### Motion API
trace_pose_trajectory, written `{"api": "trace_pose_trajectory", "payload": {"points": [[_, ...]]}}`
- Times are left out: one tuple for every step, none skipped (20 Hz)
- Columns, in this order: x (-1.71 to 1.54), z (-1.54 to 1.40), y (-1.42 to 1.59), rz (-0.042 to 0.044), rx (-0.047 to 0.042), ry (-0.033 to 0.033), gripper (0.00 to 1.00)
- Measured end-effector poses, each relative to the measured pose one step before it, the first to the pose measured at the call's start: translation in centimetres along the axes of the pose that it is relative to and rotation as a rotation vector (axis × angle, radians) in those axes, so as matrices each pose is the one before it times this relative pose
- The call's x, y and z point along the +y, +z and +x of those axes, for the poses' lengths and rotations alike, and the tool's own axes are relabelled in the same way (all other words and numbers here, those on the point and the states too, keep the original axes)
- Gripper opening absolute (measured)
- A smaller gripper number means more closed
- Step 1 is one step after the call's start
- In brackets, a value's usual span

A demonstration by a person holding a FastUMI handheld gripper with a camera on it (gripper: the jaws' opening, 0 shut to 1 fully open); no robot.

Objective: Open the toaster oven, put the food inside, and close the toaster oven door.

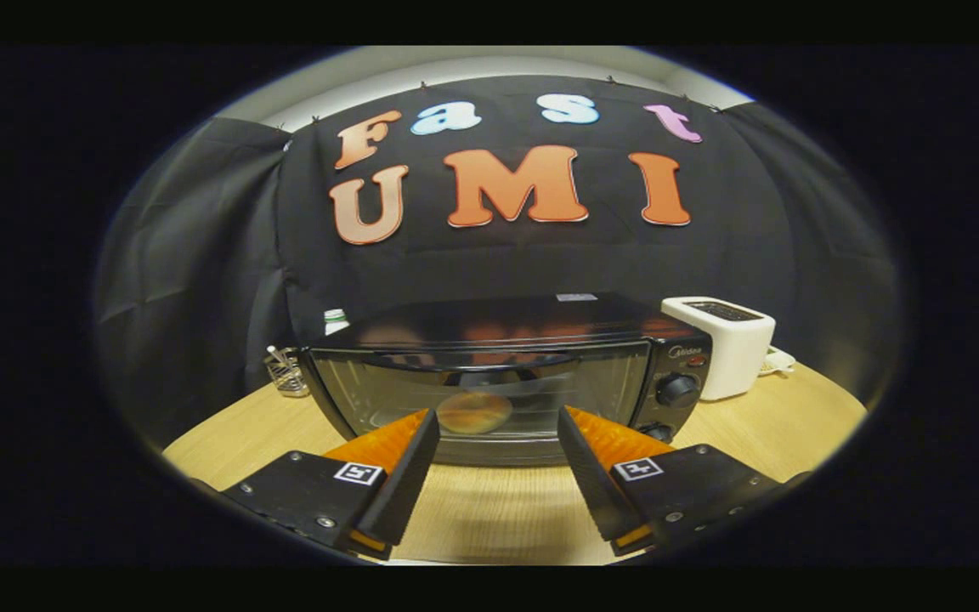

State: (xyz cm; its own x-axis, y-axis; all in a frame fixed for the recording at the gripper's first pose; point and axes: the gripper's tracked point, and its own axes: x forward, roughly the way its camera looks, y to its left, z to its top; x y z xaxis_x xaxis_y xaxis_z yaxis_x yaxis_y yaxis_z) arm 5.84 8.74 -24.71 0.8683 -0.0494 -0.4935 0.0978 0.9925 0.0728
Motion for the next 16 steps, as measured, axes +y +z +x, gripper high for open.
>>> {"api": "trace_pose_trajectory", "payload": {"points": [[-0.006, -0.752, 0.681, -0.00712, -0.02567, 0.00352, 0.84], [0.01, -0.868, 0.83, -0.00379, -0.03026, 0.00488, 0.84], [0.155, -0.957, 0.892, 0.00362, -0.03206, 0.00916, 0.84], [0.26, -0.939, 0.775, 0.00636, -0.03158, 0.01443, 0.85], [0.12, -1.034, 0.952, 0.0045, -0.02902, 0.01033, 0.85], [-0.011, -0.99, 0.92, -0.00239, -0.03033, 0.00611, 0.86], [-0.19, -1.043, 1.03, -0.01054, -0.03285, -0.00144, 0.87], [-0.349, -0.396, 1.269, -0.01316, -0.0342, -0.00266, 0.87], [-0.333, -0.825, 0.923, -0.0099, -0.02967, -0.00388, 0.87], [-0.288, -1.11, 0.789, -0.00097, -0.02134, -0.00098, 0.87], [-0.26, -0.981, 0.855, 0.00214, -0.0208, 0.0046, 0.87], [-0.306, -0.808, 0.698, 0.00259, -0.01577, 0.00735, 0.87], [0.113, -0.852, 0.543, -0.00242, -0.01387, 0.02293, 0.87], [0.189, -0.823, 0.135, -0.0099, -0.00625, 0.03401, 0.88], [-0.36, -0.883, -0.092, -0.01087, -0.00176, 0.01413, 0.88], [-0.603, -0.922, -0.032, -0.01154, -0.00364, -0.00422, 0.89]]}}
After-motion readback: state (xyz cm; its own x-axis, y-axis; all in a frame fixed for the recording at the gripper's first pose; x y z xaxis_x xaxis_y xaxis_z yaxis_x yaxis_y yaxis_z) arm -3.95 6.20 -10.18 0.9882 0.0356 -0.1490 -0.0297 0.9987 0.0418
